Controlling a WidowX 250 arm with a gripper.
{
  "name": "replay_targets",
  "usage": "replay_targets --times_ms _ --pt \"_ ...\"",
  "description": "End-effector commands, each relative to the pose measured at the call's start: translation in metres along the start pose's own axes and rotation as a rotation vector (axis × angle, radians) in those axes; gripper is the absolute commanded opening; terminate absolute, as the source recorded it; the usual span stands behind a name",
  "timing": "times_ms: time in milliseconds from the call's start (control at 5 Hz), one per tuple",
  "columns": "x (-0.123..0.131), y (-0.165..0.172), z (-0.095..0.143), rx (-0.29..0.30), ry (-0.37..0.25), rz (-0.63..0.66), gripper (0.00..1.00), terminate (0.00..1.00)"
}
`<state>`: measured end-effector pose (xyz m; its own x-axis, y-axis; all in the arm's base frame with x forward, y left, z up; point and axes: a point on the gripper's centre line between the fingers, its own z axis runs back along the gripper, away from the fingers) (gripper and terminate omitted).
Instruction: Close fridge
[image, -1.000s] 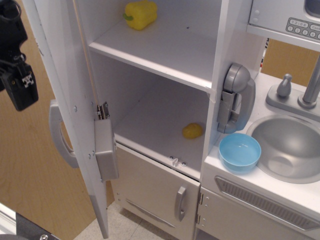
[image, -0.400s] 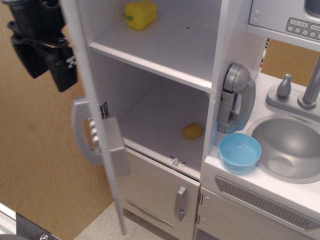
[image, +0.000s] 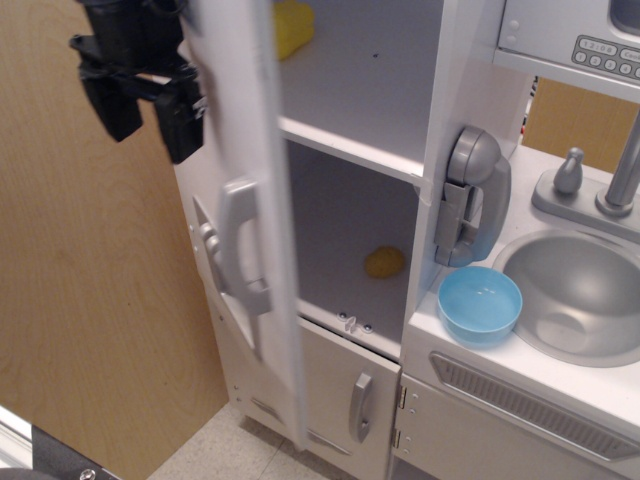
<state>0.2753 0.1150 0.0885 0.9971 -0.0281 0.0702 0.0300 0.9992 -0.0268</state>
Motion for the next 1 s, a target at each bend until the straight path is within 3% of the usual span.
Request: replay_targets --times_ms 0,800 --pt "0.04 0.011 0.008 0.034 -0.036 0.058 1.0 0.0" --pt "0.066 0.021 0.012 0.04 -0.067 0.116 1.0 0.0"
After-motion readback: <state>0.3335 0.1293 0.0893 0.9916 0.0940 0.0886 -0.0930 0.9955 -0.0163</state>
